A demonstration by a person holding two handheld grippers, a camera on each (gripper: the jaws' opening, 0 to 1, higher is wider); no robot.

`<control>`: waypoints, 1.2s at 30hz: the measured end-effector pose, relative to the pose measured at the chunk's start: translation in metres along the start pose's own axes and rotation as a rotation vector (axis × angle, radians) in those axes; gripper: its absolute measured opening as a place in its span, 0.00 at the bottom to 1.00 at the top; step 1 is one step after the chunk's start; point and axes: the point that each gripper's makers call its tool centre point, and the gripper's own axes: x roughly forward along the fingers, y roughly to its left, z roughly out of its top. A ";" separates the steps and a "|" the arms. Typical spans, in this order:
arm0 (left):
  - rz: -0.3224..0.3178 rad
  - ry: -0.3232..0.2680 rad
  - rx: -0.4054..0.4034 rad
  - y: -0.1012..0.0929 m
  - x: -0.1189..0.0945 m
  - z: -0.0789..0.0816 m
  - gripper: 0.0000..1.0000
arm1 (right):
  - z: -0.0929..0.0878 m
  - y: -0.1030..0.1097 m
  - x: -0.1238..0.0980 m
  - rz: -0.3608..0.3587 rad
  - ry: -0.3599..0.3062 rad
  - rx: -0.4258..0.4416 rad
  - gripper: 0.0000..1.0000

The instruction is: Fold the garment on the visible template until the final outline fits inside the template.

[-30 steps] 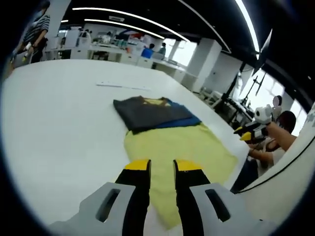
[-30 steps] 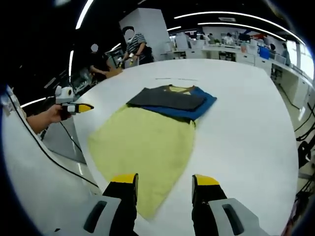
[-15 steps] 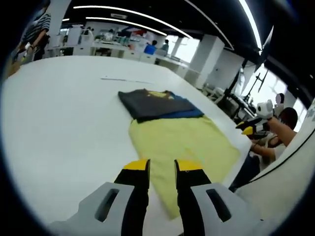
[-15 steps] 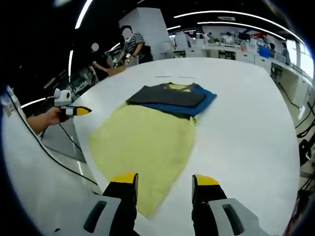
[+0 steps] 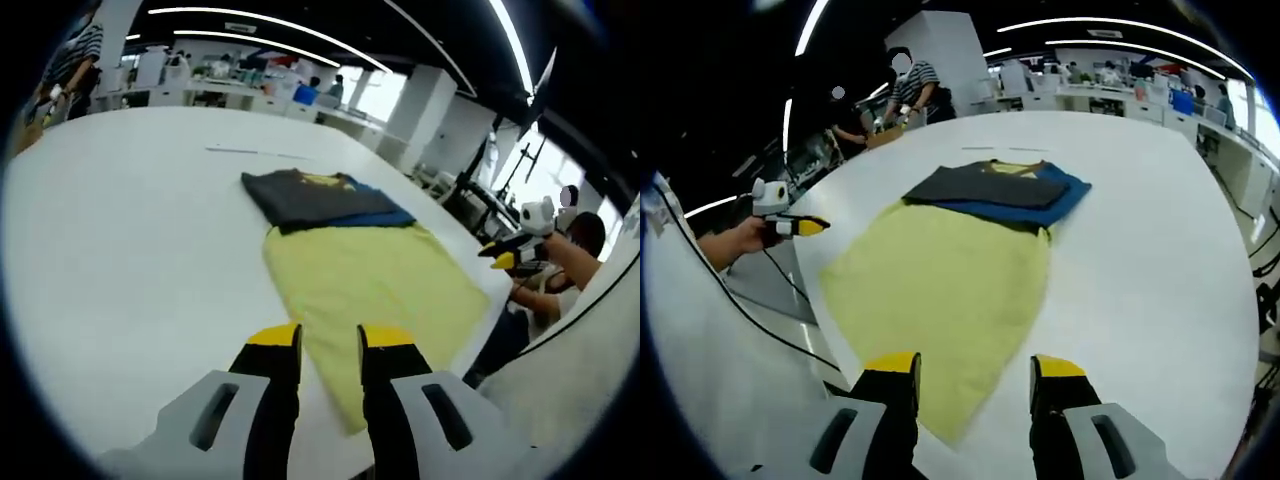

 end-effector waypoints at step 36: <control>-0.045 0.151 -0.048 -0.018 -0.007 -0.061 0.21 | -0.046 0.019 0.000 0.025 0.072 0.023 0.32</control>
